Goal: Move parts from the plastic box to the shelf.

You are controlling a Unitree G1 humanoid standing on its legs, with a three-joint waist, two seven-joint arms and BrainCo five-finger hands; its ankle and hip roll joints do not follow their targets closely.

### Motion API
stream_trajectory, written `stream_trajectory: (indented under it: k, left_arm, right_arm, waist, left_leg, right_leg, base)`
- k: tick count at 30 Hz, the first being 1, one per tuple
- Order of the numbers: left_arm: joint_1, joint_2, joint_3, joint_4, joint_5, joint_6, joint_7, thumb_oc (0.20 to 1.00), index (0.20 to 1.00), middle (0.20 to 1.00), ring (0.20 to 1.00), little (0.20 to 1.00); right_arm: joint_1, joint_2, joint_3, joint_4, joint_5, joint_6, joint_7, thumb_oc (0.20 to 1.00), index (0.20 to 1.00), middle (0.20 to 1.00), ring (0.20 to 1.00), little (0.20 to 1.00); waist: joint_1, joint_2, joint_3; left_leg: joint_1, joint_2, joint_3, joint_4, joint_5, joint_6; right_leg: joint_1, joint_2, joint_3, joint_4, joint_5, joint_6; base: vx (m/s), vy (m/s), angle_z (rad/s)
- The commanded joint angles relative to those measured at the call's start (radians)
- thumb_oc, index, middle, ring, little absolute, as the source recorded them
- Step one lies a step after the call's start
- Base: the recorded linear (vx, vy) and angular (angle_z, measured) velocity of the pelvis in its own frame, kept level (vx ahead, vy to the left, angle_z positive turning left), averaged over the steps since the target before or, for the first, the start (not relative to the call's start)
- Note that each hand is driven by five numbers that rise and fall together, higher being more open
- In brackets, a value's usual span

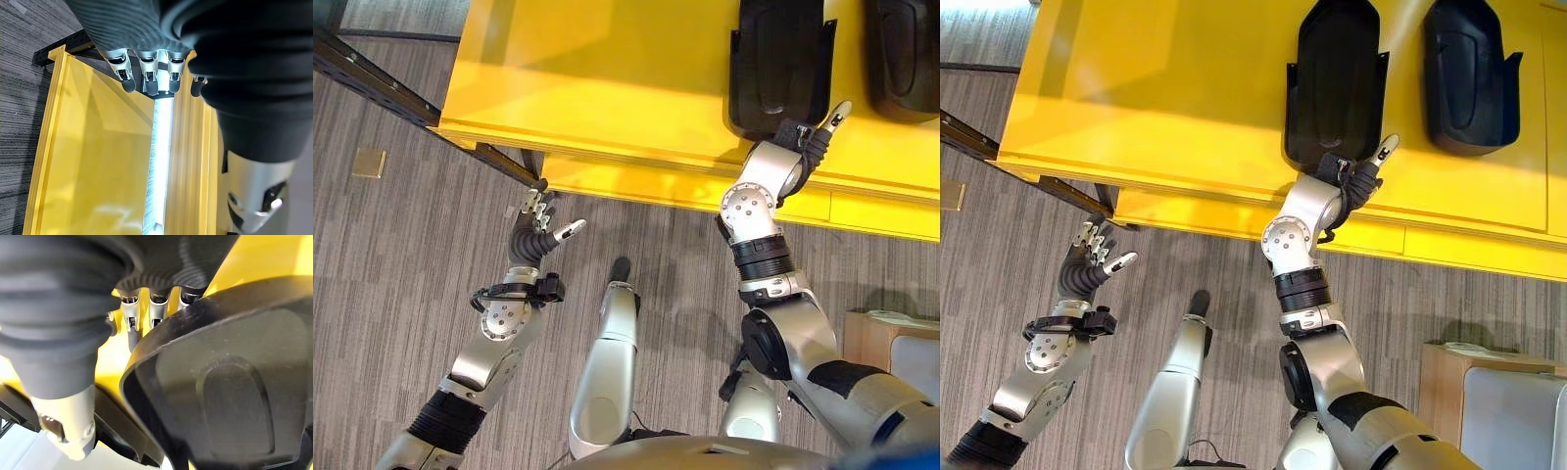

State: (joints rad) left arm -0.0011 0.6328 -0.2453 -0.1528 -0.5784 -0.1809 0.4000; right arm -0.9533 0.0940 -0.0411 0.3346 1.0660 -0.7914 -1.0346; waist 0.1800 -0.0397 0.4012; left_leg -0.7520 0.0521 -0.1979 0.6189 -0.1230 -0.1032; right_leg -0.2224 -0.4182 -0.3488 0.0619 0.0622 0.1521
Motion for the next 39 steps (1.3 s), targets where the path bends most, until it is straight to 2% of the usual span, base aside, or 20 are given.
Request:
stream_trajectory:
  k: [1, 4, 5, 6, 8, 9, 10, 11, 15, 27, 29, 34, 39]
  left_arm:
    - [-0.007, -0.024, 0.045, -0.083, -0.004, -0.056, 0.015, 1.0, 1.0, 1.0, 1.0, 1.0]
    - [-0.001, -0.025, 0.064, -0.096, 0.0, -0.056, 0.018, 1.0, 1.0, 1.0, 1.0, 1.0]
    - [-0.001, -0.024, 0.072, -0.1, 0.006, -0.056, 0.013, 1.0, 1.0, 1.0, 1.0, 1.0]
    - [0.001, -0.022, 0.08, -0.103, 0.009, -0.057, 0.01, 1.0, 1.0, 1.0, 1.0, 1.0]
    - [0.014, -0.018, 0.094, -0.109, 0.015, -0.06, 0.003, 1.0, 1.0, 1.0, 1.0, 1.0]
    - [0.027, -0.014, 0.107, -0.111, 0.023, -0.063, -0.002, 1.0, 1.0, 1.0, 1.0, 1.0]
    - [0.026, -0.013, 0.108, -0.112, 0.023, -0.064, -0.003, 1.0, 1.0, 1.0, 1.0, 1.0]
    - [0.027, -0.014, 0.113, -0.11, 0.024, -0.069, -0.005, 1.0, 1.0, 1.0, 1.0, 1.0]
    - [0.026, -0.025, 0.125, -0.113, 0.036, -0.081, -0.006, 1.0, 1.0, 1.0, 1.0, 1.0]
    - [0.03, -0.033, 0.12, -0.11, 0.057, -0.084, -0.005, 1.0, 1.0, 1.0, 1.0, 1.0]
    - [0.032, -0.031, 0.114, -0.122, 0.085, -0.091, -0.001, 1.0, 1.0, 1.0, 1.0, 1.0]
    - [0.02, -0.034, 0.101, -0.135, 0.141, -0.097, 0.012, 1.0, 1.0, 1.0, 1.0, 1.0]
    - [-0.016, -0.025, 0.086, -0.144, 0.215, -0.111, 0.021, 1.0, 1.0, 1.0, 1.0, 1.0]
  right_arm:
    - [-0.016, -0.1, 0.008, -0.12, -0.112, 0.018, 0.012, 1.0, 1.0, 1.0, 1.0, 1.0]
    - [0.008, -0.122, 0.055, -0.231, -0.178, 0.043, 0.032, 1.0, 1.0, 1.0, 1.0, 1.0]
    - [0.02, -0.15, 0.086, -0.288, -0.223, 0.074, 0.059, 1.0, 1.0, 1.0, 1.0, 1.0]
    - [0.023, -0.168, 0.106, -0.321, -0.258, 0.094, 0.075, 1.0, 1.0, 1.0, 1.0, 1.0]
    - [0.031, -0.2, 0.145, -0.387, -0.322, 0.136, 0.111, 1.0, 1.0, 1.0, 1.0, 1.0]
    - [0.041, -0.215, 0.186, -0.425, -0.365, 0.162, 0.15, 1.0, 1.0, 1.0, 1.0, 1.0]
    - [0.04, -0.224, 0.193, -0.434, -0.382, 0.173, 0.161, 1.0, 1.0, 1.0, 1.0, 1.0]
    - [0.042, -0.232, 0.199, -0.446, -0.397, 0.181, 0.182, 1.0, 1.0, 1.0, 1.0, 1.0]
    - [0.049, -0.254, 0.207, -0.502, -0.442, 0.182, 0.213, 1.0, 1.0, 1.0, 1.0, 1.0]
    - [0.087, -0.247, 0.198, -0.63, -0.53, 0.184, 0.195, 1.0, 1.0, 1.0, 1.0, 1.0]
    - [0.138, -0.225, 0.234, -0.69, -0.559, 0.185, 0.209, 1.0, 1.0, 1.0, 1.0, 1.0]
    - [0.276, -0.192, 0.263, -0.698, -0.538, 0.183, 0.227, 1.0, 1.0, 1.0, 1.0, 1.0]
    - [0.388, -0.22, 0.271, -0.688, -0.515, 0.194, 0.283, 1.0, 1.0, 1.0, 1.0, 1.0]
  waist:
    - [0.028, 0.051, 0.055]
    - [0.024, 0.048, 0.057]
    - [0.021, 0.047, 0.061]
    - [0.02, 0.045, 0.061]
    - [0.017, 0.041, 0.061]
    - [0.014, 0.035, 0.056]
    - [0.014, 0.036, 0.06]
    - [0.013, 0.035, 0.061]
    - [0.008, 0.034, 0.061]
    - [-0.002, 0.035, 0.064]
    - [-0.013, 0.032, 0.067]
    - [-0.037, 0.025, 0.07]
    - [-0.058, 0.016, 0.071]
  left_leg:
    - [0.148, 0.007, 0.07, -0.217, 0.025, 0.054]
    - [0.146, 0.008, 0.073, -0.215, 0.025, 0.055]
    - [0.135, 0.004, 0.078, -0.218, 0.054, 0.063]
    - [0.135, 0.004, 0.079, -0.22, 0.055, 0.063]
    - [0.137, 0.005, 0.082, -0.22, 0.056, 0.064]
    - [0.148, 0.011, 0.079, -0.217, 0.031, 0.058]
    - [0.138, 0.008, 0.082, -0.219, 0.057, 0.065]
    - [0.139, 0.009, 0.082, -0.218, 0.057, 0.066]
    - [0.134, 0.008, 0.082, -0.217, 0.058, 0.067]
    - [0.132, 0.013, 0.084, -0.212, 0.058, 0.068]
    - [0.134, 0.016, 0.088, -0.211, 0.059, 0.068]
    - [0.139, 0.025, 0.094, -0.208, 0.059, 0.067]
    - [0.144, 0.037, 0.097, -0.206, 0.062, 0.062]
  right_leg:
    - [0.049, 0.018, 0.024, 0.166, -0.11, 0.03]
    - [0.043, 0.018, 0.03, 0.171, -0.111, 0.028]
    - [0.032, 0.014, 0.025, 0.168, -0.091, 0.021]
    - [0.031, 0.015, 0.025, 0.169, -0.092, 0.021]
    - [0.029, 0.016, 0.029, 0.17, -0.093, 0.02]
    - [0.033, 0.02, 0.039, 0.177, -0.113, 0.024]
    - [0.025, 0.017, 0.033, 0.176, -0.095, 0.019]
    - [0.024, 0.017, 0.033, 0.178, -0.096, 0.019]
    - [0.02, 0.017, 0.035, 0.183, -0.097, 0.018]
    - [0.011, 0.019, 0.041, 0.19, -0.101, 0.018]
    - [0.007, 0.021, 0.049, 0.191, -0.102, 0.016]
    - [0.0, 0.023, 0.058, 0.202, -0.107, 0.015]
    - [-0.006, 0.028, 0.065, 0.211, -0.114, 0.014]
  base:
    - [-0.02, 0.012, -0.03]
    - [-0.03, 0.021, -0.04]
    - [-0.08, 0.042, -0.01]
    - [-0.08, 0.043, -0.03]
    - [0.04, -0.013, -0.02]
    - [0.0, 0.0, 0.0]
    - [0.01, 0.003, -0.05]
    - [-0.07, 0.036, -0.08]
    - [0.0, 0.002, -0.03]
    - [0.0, 0.0, 0.0]
    - [-0.03, 0.011, -0.02]
    - [-0.01, 0.001, -0.01]
    - [-0.03, -0.012, -0.11]
